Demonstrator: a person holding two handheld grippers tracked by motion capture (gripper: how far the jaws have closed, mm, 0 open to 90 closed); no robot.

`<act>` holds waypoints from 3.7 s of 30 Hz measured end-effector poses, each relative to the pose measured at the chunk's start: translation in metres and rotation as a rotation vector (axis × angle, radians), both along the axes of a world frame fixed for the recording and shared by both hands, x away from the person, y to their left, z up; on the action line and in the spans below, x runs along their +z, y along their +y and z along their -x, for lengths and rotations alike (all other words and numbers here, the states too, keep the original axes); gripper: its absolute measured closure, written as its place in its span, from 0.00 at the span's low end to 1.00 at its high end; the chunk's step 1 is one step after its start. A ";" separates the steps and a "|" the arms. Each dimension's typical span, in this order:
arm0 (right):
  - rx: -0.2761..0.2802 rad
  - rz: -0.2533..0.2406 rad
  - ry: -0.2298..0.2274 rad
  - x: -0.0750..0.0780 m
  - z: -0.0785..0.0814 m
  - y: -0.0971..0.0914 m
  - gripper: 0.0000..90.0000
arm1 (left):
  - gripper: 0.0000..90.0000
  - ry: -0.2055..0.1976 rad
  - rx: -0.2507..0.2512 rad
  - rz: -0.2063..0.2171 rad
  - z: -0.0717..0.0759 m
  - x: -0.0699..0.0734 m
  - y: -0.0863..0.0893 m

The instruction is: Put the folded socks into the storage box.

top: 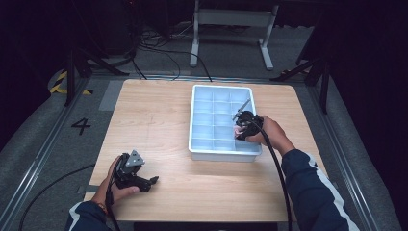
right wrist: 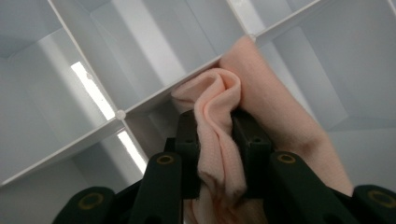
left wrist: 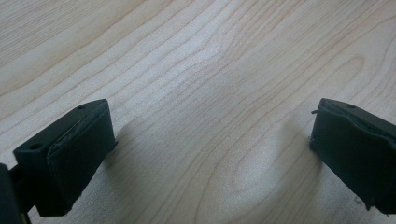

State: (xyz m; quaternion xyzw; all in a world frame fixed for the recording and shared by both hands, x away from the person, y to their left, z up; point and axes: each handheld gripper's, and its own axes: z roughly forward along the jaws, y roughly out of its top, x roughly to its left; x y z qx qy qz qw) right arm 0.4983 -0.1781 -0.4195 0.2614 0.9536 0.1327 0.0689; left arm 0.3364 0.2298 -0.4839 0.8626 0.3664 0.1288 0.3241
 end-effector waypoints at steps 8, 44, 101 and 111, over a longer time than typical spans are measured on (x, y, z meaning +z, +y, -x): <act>0.008 0.078 -0.031 -0.003 0.003 0.010 0.81 | 0.00 0.000 0.000 0.000 0.000 0.000 0.000; -0.050 -0.115 -0.049 0.017 0.015 -0.021 0.61 | 0.00 -0.001 0.000 0.000 0.000 0.000 0.000; 0.002 -0.270 -0.323 0.035 0.107 -0.109 0.48 | 0.00 -0.001 0.003 0.000 0.000 0.000 0.000; -0.007 -0.293 -0.359 0.013 0.127 -0.129 0.45 | 0.00 0.001 0.003 -0.001 0.000 0.000 0.000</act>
